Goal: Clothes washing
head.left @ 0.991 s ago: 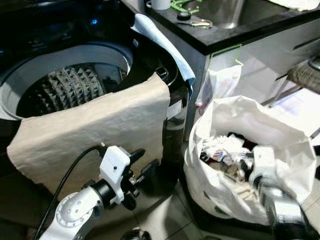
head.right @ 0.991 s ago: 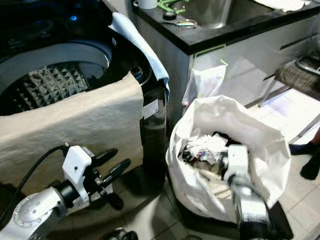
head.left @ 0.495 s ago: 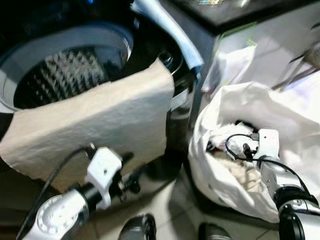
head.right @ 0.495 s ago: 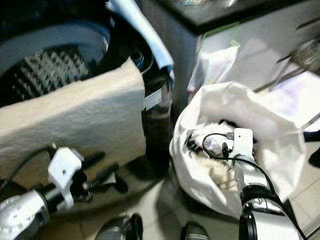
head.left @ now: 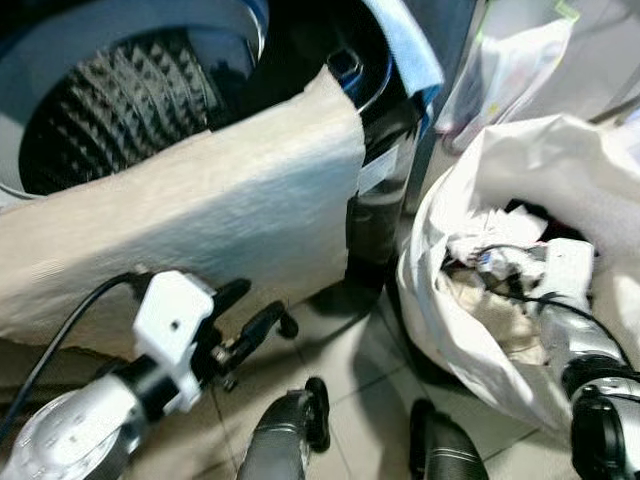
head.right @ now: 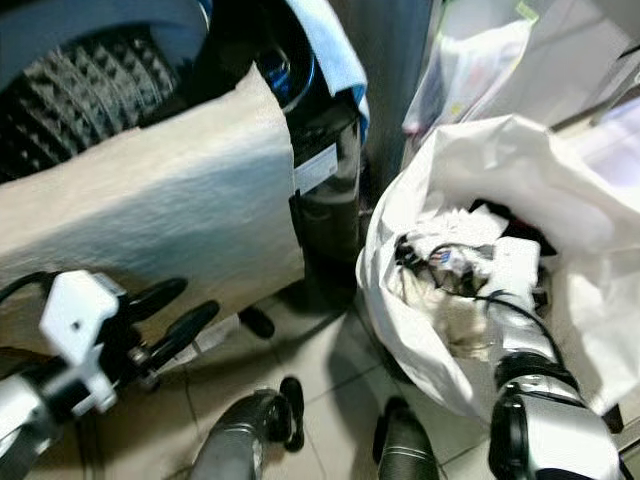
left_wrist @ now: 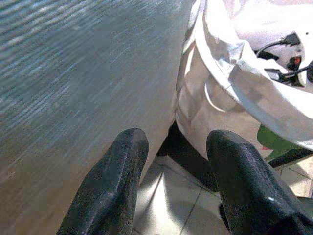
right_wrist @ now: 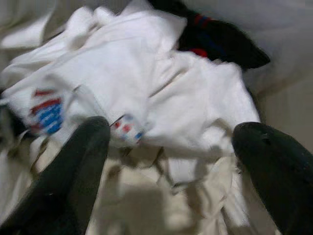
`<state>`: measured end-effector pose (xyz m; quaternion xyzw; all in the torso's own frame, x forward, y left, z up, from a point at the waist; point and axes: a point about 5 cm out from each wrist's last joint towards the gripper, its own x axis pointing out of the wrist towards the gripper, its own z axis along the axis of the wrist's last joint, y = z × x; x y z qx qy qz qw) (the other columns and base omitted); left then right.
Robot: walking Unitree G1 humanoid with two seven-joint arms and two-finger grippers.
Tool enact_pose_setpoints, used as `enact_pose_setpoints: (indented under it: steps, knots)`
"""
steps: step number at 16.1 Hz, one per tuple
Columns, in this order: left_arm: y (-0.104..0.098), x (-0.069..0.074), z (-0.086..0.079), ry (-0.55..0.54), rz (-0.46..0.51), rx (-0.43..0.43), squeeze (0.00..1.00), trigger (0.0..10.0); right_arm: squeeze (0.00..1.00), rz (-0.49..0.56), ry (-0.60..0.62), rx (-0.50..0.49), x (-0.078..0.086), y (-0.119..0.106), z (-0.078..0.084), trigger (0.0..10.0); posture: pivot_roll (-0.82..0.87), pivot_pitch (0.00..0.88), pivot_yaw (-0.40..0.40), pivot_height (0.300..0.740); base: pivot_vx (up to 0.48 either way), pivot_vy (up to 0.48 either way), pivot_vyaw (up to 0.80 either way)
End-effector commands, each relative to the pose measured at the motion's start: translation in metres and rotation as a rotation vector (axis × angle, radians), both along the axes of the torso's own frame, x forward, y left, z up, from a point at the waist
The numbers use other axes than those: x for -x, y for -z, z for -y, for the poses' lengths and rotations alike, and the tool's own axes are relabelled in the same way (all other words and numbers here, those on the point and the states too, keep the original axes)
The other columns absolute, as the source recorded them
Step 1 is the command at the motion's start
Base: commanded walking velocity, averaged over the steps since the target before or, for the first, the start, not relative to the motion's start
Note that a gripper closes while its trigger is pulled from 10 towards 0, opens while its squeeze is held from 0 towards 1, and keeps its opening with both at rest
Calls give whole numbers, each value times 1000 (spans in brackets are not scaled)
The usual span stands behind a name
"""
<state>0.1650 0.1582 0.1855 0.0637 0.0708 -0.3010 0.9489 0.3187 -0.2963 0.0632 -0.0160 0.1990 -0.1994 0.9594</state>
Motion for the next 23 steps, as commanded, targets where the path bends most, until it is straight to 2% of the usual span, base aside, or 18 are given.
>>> enact_pose_setpoints:
  steps: [1,4,6,7,8,9,12,14,18,19,21,23]
  knots:
    - [-2,6,-2,-10,-19,-8,0,10000,1000,-4,37,-8,5,4,3,10000,356,415,163,740,0,0,0]
    - [-12,14,-12,-78,-14,-35,0,10000,1000,147,140,-74,1,-15,20,10000,403,431,170,740,0,0,0]
    - [-13,15,-16,-94,-20,-51,0,10000,1000,136,134,-98,-1,-14,17,10000,403,430,173,740,0,0,0]
    - [-14,15,-15,-95,-21,-43,0,10000,1000,112,15,-95,-6,-10,1,10000,402,430,170,740,0,0,0]
    - [-14,15,-15,-96,-24,-43,0,10000,839,100,-32,-90,-8,-8,-6,10000,401,429,170,740,0,0,0]
    - [-14,15,-17,-100,-31,-47,0,10000,0,89,-118,-101,-11,-3,-21,10000,399,426,169,740,0,0,0]
    - [-16,16,-22,-113,-40,-50,0,10000,0,34,-279,-70,-8,13,-49,10000,398,421,165,740,0,0,0]
    - [-16,16,-23,-115,-42,-47,0,10000,0,10,-260,-63,-4,19,-50,10000,401,418,168,740,0,0,0]
    - [-17,16,-23,-111,-47,-42,0,10000,0,6,-117,-82,1,20,-34,10000,399,417,170,740,0,0,0]
    - [-17,15,-23,-107,-51,-37,0,10000,0,12,-32,-108,5,20,-23,10000,396,417,171,740,0,0,0]
    - [-17,15,-22,-104,-54,-32,0,10000,0,13,30,-123,8,20,-15,10000,395,415,171,740,0,0,0]
    - [-16,13,-22,-101,-56,-25,0,10000,0,79,85,-117,9,13,-5,10000,386,404,167,740,0,0,0]
